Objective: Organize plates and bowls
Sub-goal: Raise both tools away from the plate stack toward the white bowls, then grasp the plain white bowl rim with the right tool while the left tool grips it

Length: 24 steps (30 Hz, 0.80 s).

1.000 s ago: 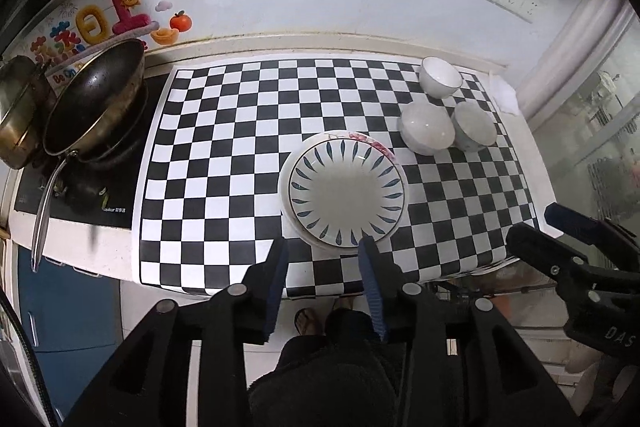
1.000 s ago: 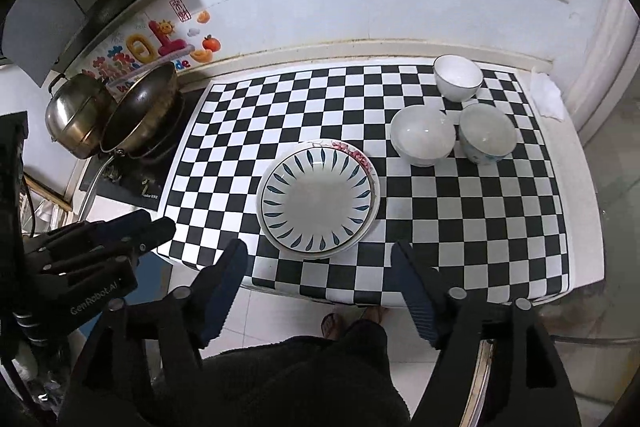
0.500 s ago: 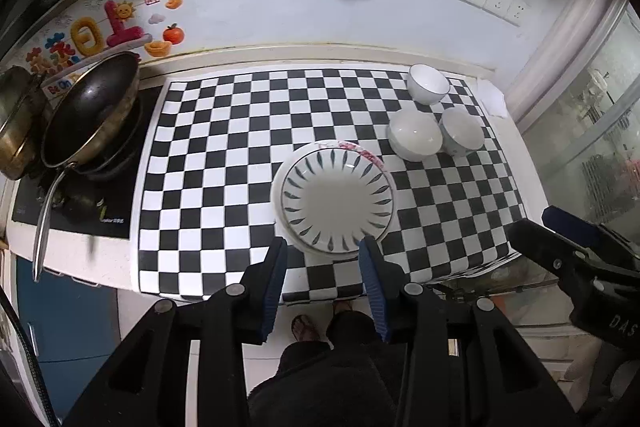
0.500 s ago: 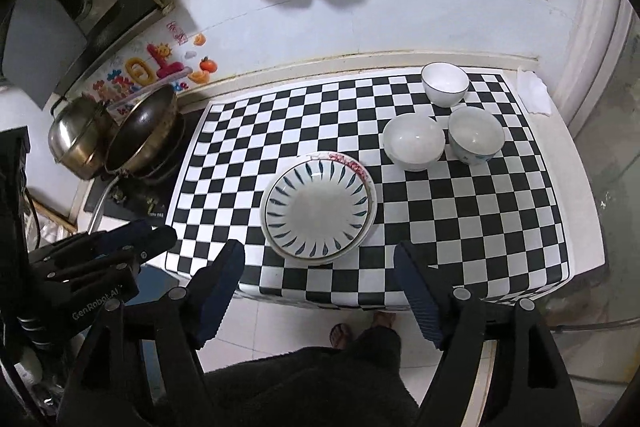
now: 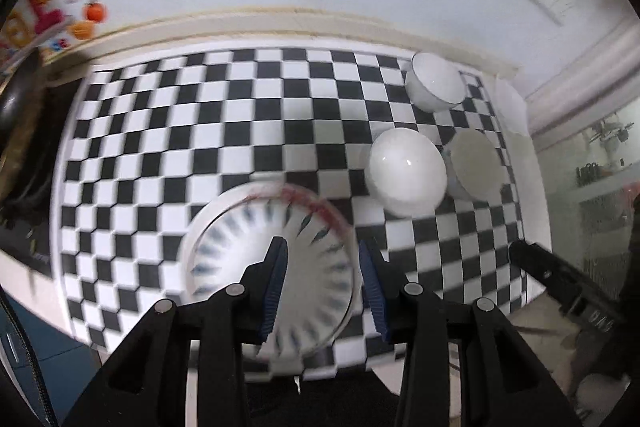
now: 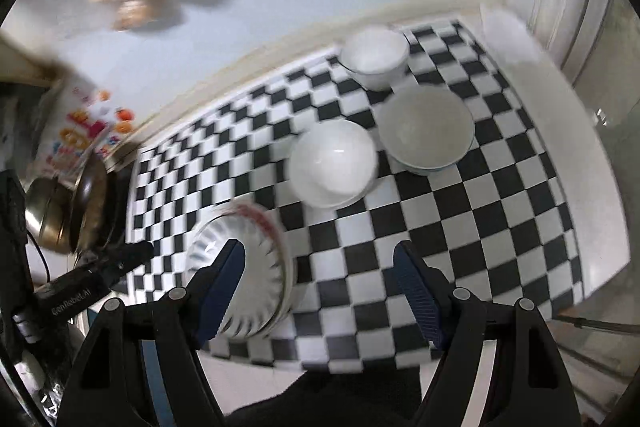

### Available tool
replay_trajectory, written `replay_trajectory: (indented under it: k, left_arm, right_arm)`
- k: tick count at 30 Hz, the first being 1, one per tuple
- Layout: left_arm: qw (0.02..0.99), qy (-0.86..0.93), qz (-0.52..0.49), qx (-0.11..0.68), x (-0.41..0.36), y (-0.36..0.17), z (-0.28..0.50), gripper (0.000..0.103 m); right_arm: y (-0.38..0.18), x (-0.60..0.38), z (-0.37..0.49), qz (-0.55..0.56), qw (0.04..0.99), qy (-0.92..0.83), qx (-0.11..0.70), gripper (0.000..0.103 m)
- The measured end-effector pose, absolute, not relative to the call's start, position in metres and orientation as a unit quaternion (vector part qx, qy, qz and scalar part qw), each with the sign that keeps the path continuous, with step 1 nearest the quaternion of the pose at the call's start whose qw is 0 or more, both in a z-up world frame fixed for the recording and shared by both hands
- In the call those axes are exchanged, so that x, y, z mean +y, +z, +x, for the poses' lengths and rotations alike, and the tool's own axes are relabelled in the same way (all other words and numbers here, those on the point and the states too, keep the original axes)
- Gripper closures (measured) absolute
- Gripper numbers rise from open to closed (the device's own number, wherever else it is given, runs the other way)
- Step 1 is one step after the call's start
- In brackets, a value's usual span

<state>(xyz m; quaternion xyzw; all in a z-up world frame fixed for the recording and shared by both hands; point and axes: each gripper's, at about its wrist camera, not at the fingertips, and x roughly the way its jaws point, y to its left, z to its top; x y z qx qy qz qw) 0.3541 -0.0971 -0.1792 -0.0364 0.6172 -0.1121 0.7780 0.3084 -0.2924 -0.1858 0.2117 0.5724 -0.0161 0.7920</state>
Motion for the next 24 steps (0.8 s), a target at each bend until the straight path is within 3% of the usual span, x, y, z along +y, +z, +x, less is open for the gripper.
replay_trajectory:
  k: [5, 13, 14, 15, 16, 24]
  left_arm:
    - [0.728, -0.122, -0.047, 0.673, -0.138, -0.242, 0.423, 0.068]
    - [0.682, -0.148, 0.009, 0.716, -0.196, -0.308, 0.472, 0.069]
    - [0.680, -0.151, 0.016, 0.718, -0.200, -0.312, 0.474, 0.070]
    - [0.678, -0.155, 0.023, 0.718, -0.204, -0.316, 0.474, 0.080]
    - [0.678, -0.153, 0.032, 0.719, -0.207, -0.317, 0.475, 0.081]
    - [0.683, -0.163, 0.030, 0.712, -0.207, -0.293, 0.450, 0.081]
  right_arm:
    - [-0.263, -0.327, 0.366, 0.250, 0.748, -0.021, 0.614, 0.041]
    - [-0.346, -0.334, 0.417, 0.257, 0.692, -0.015, 0.675, 0.077]
    - [-0.351, -0.332, 0.421, 0.256, 0.688, -0.012, 0.678, 0.080]
    - [-0.356, -0.330, 0.424, 0.253, 0.686, -0.010, 0.682, 0.083]
    - [-0.359, -0.327, 0.428, 0.244, 0.686, -0.014, 0.686, 0.086]
    - [-0.347, -0.322, 0.425, 0.213, 0.695, -0.004, 0.686, 0.088]
